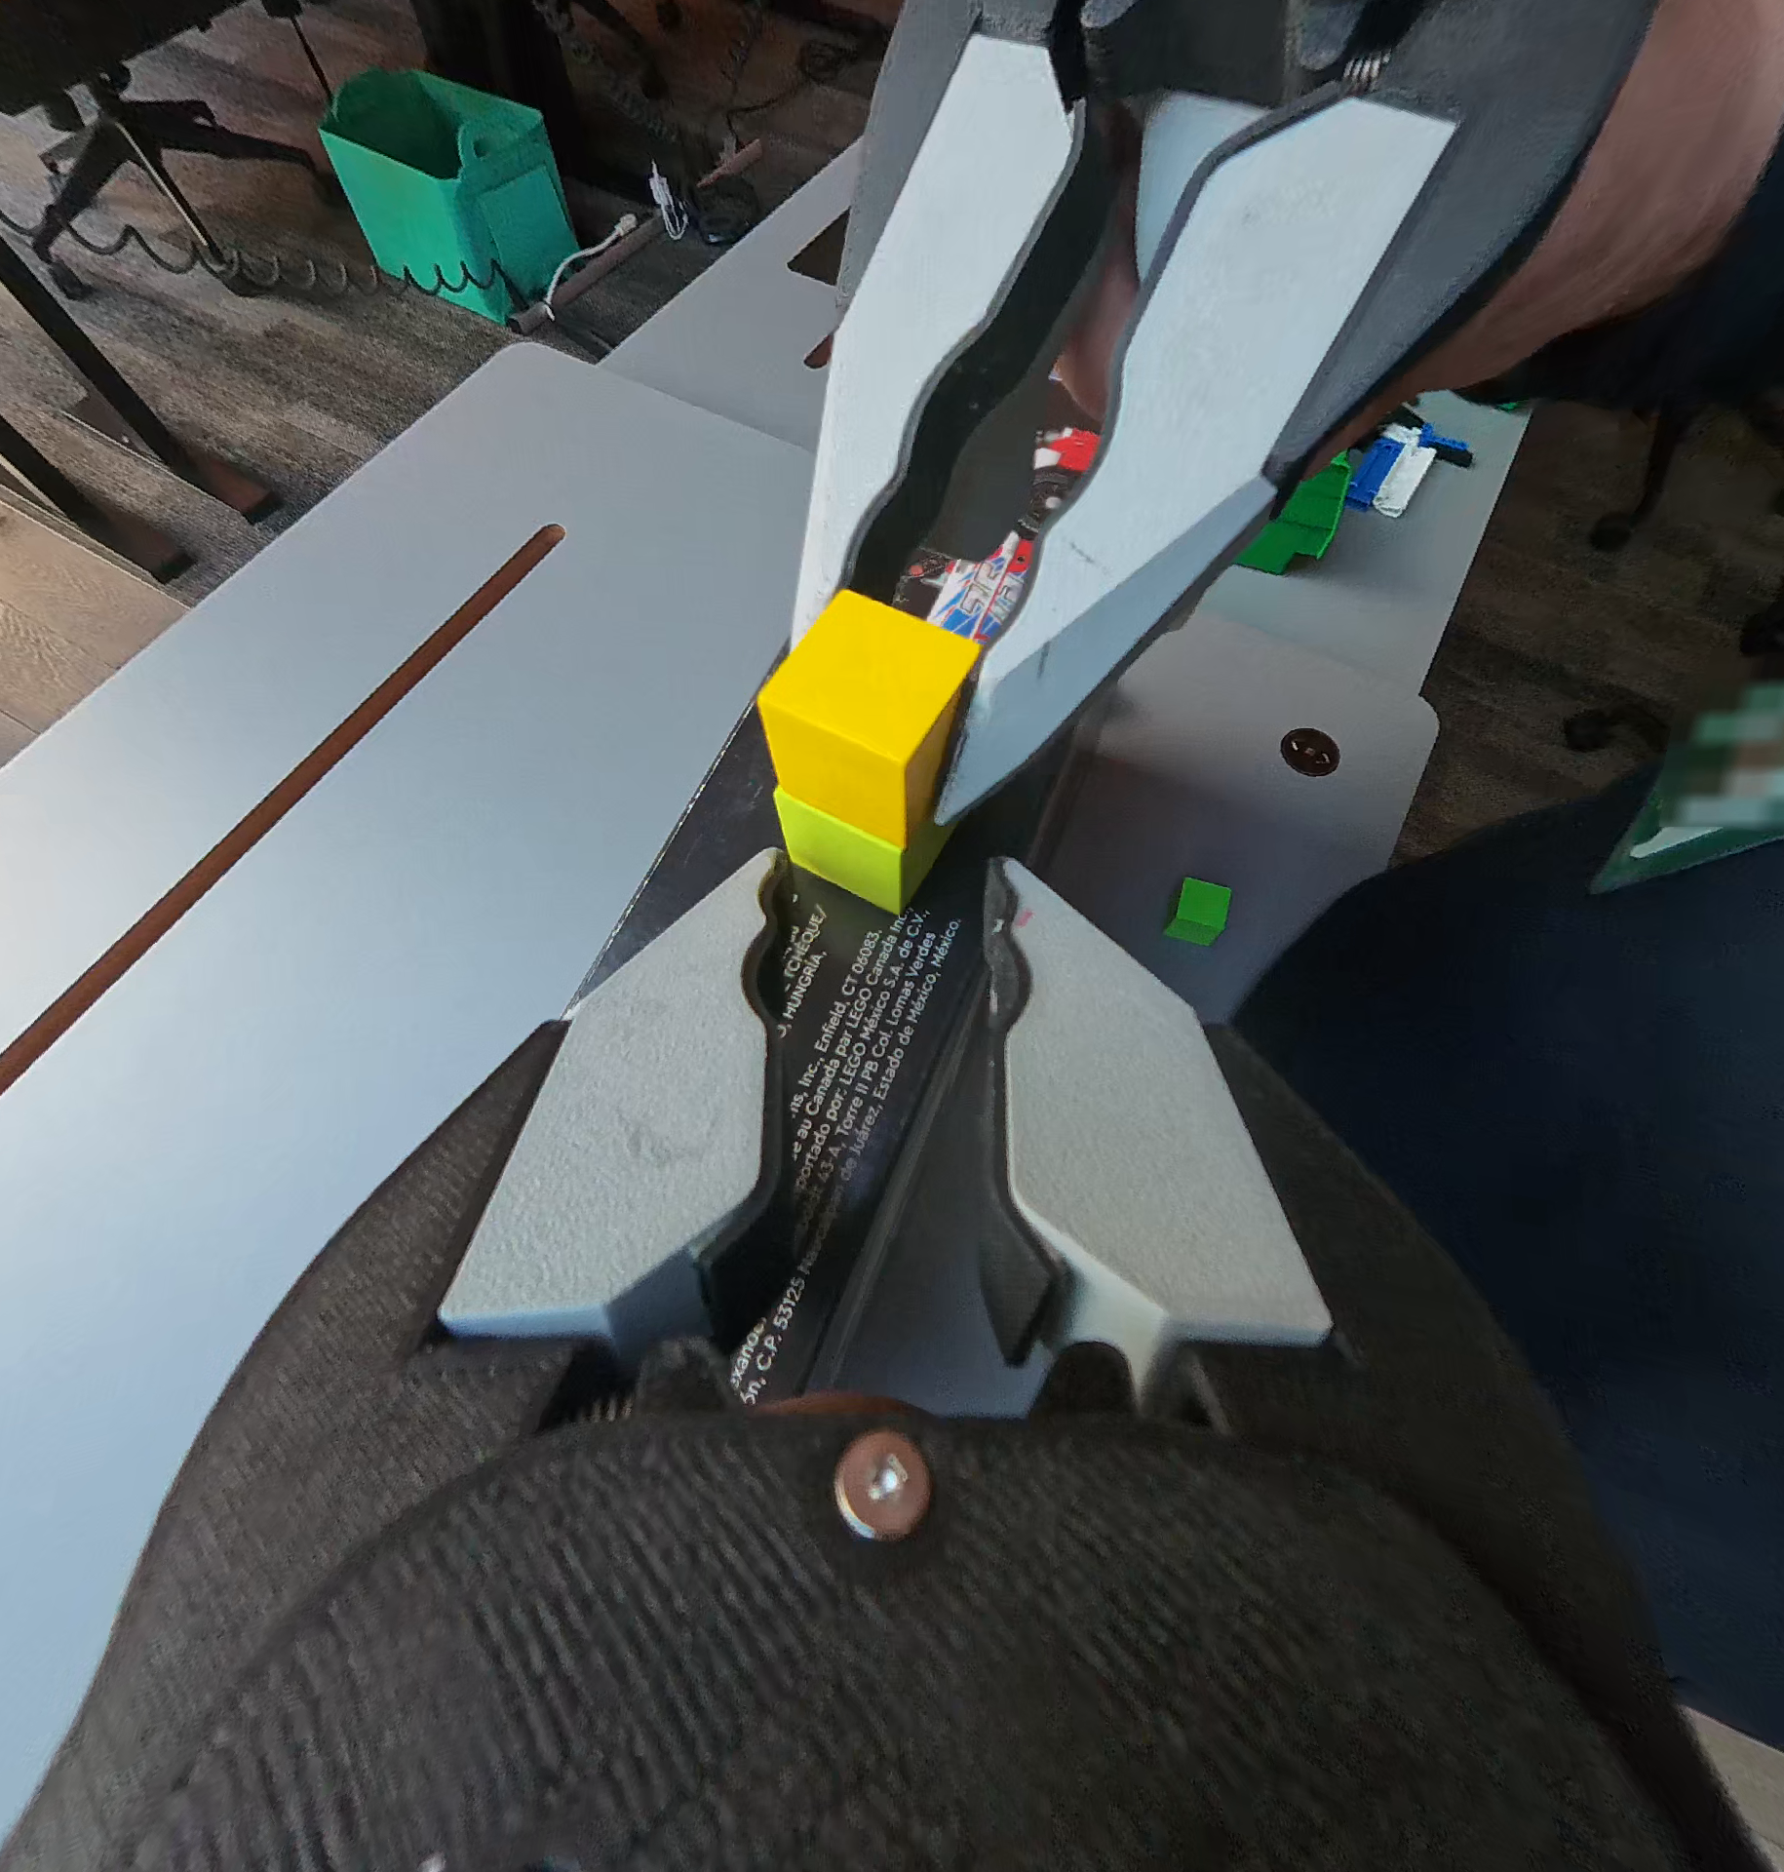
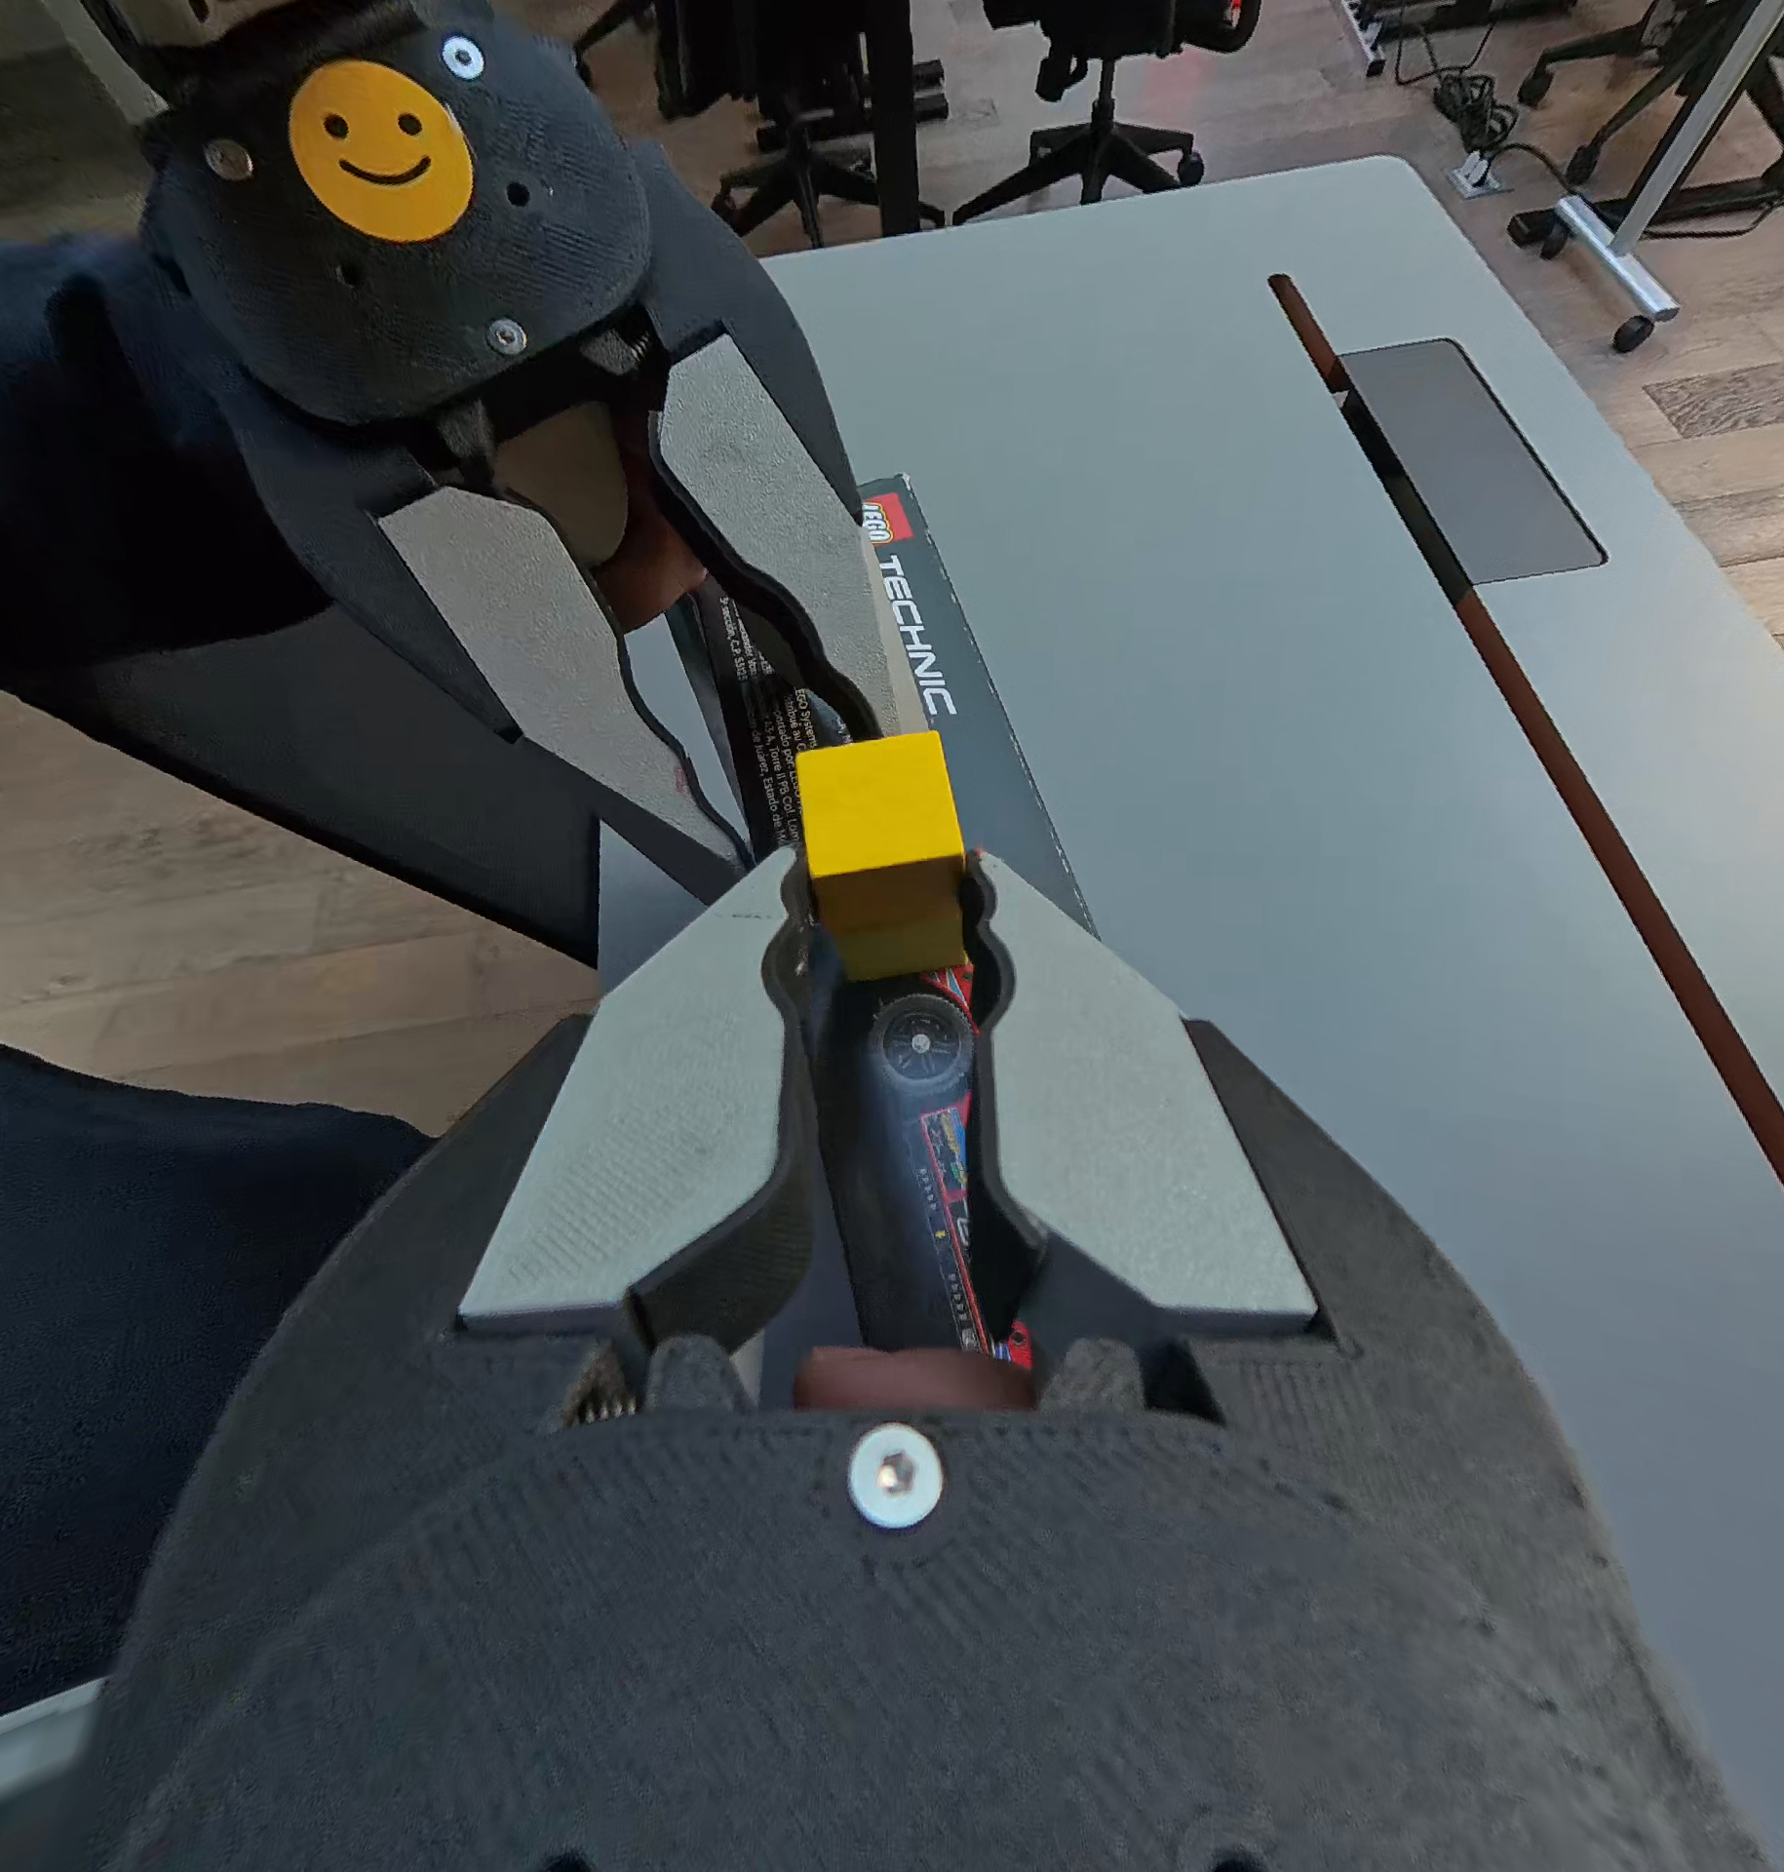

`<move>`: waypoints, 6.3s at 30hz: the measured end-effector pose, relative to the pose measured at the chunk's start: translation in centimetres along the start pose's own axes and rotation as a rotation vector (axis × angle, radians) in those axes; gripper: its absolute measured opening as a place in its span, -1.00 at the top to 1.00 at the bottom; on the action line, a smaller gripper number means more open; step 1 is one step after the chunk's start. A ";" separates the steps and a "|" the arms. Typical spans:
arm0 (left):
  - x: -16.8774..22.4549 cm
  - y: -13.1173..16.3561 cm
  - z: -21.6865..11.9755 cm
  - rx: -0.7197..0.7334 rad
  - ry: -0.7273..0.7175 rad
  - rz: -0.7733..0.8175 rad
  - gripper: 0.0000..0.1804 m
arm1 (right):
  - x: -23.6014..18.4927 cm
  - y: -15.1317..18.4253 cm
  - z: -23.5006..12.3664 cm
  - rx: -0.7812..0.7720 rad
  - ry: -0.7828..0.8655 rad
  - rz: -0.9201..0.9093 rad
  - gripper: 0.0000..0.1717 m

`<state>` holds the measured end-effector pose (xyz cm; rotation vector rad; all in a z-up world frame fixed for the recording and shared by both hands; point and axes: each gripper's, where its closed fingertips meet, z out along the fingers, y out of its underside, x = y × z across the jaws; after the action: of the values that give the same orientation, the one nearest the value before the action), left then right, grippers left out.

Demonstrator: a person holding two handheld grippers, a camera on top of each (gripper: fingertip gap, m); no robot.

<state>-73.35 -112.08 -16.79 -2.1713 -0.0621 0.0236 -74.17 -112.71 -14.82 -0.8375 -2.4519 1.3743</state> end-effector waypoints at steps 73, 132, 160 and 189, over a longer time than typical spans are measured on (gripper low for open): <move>16.0 8.4 3.2 -0.197 0.136 -0.166 0.44 | -4.6 33.5 0.2 -0.522 -0.012 -0.120 0.71; 8.4 -16.4 -4.3 0.468 -0.624 0.489 0.71 | -6.9 -6.8 -15.4 0.556 -0.494 0.551 0.72; 5.6 -2.0 -7.0 0.312 -0.275 -0.217 0.59 | -0.4 -2.9 -2.3 -0.073 -0.041 -0.064 0.71; 4.8 -1.7 -7.0 0.291 -0.289 -0.200 0.62 | -0.7 -2.5 -2.7 -0.057 -0.080 -0.031 0.63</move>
<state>-68.31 -116.65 -11.36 -1.8486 -0.4150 0.2187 -73.35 -112.20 -11.25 -0.7673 -2.5643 1.3578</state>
